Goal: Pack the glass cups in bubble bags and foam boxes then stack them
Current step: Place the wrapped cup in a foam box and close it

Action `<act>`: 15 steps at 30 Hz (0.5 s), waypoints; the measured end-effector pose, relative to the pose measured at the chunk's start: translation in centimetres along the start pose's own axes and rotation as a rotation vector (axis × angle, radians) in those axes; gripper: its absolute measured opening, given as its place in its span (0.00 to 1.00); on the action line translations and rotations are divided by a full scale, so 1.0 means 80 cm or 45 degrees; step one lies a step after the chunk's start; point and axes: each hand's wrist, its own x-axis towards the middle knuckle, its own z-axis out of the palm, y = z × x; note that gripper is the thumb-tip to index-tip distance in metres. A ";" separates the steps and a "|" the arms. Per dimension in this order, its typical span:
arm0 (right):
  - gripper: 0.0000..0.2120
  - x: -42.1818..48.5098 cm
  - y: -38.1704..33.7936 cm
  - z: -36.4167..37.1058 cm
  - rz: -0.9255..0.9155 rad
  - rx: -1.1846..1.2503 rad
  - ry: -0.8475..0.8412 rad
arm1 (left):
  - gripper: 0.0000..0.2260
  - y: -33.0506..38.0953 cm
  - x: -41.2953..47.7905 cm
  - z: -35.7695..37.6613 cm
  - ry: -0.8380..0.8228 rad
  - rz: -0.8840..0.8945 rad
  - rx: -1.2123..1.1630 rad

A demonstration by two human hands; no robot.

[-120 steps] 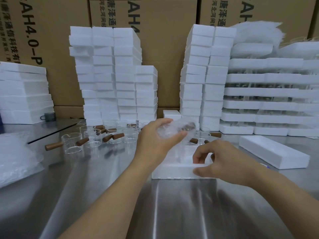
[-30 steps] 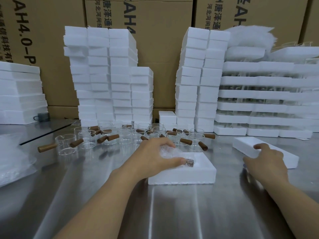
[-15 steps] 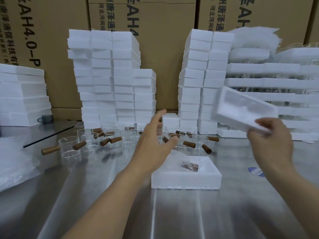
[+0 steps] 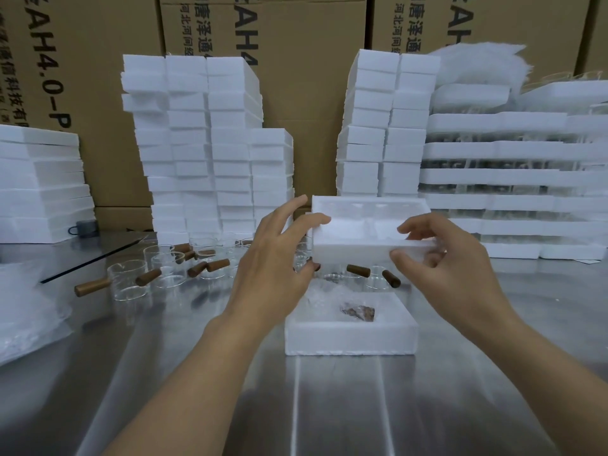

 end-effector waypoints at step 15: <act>0.22 0.004 -0.025 0.005 0.185 0.433 0.163 | 0.24 0.017 0.019 -0.018 0.157 -0.735 -0.987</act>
